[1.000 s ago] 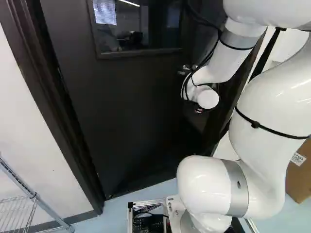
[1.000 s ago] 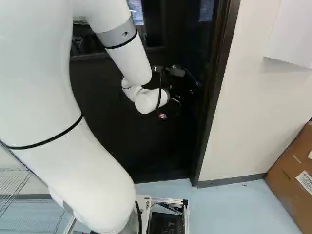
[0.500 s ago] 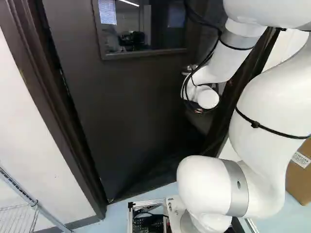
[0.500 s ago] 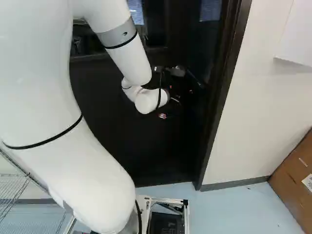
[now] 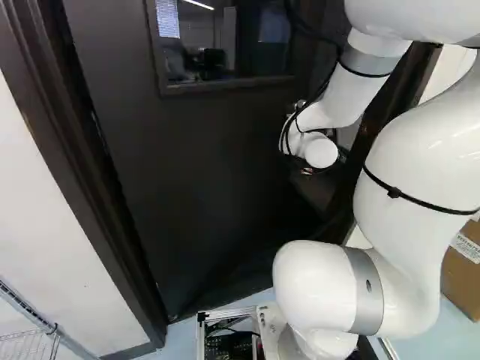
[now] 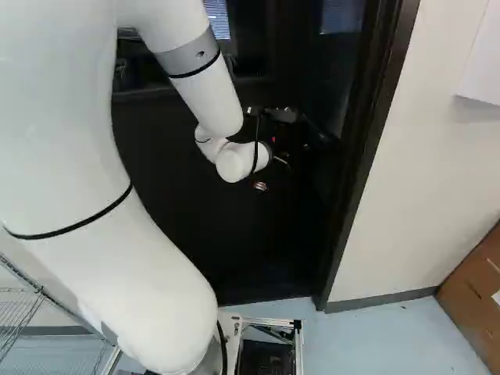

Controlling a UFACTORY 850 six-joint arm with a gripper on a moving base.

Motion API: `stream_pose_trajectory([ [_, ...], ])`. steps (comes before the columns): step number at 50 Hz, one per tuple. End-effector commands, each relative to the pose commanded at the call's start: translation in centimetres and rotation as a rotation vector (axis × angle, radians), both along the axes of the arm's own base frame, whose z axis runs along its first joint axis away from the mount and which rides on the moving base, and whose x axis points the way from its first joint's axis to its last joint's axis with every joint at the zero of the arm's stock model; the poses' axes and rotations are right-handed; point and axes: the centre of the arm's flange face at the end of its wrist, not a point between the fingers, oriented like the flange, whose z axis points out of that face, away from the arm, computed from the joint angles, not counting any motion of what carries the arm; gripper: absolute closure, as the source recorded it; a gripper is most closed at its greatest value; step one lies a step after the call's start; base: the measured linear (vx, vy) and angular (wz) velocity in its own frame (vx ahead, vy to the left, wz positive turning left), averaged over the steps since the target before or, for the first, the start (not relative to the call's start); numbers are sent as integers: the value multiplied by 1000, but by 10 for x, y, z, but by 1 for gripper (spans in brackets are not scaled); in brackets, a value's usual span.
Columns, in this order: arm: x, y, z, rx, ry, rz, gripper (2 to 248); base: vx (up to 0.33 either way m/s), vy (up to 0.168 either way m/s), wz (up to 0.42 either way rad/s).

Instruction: Open the door and move inside

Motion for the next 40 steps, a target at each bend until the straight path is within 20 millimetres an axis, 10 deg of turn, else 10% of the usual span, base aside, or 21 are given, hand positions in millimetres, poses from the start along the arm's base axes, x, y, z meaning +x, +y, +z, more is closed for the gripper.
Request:
stream_pose_trajectory([
  [40,1,9,0,2,-1,18,3,6,4,-3],
])
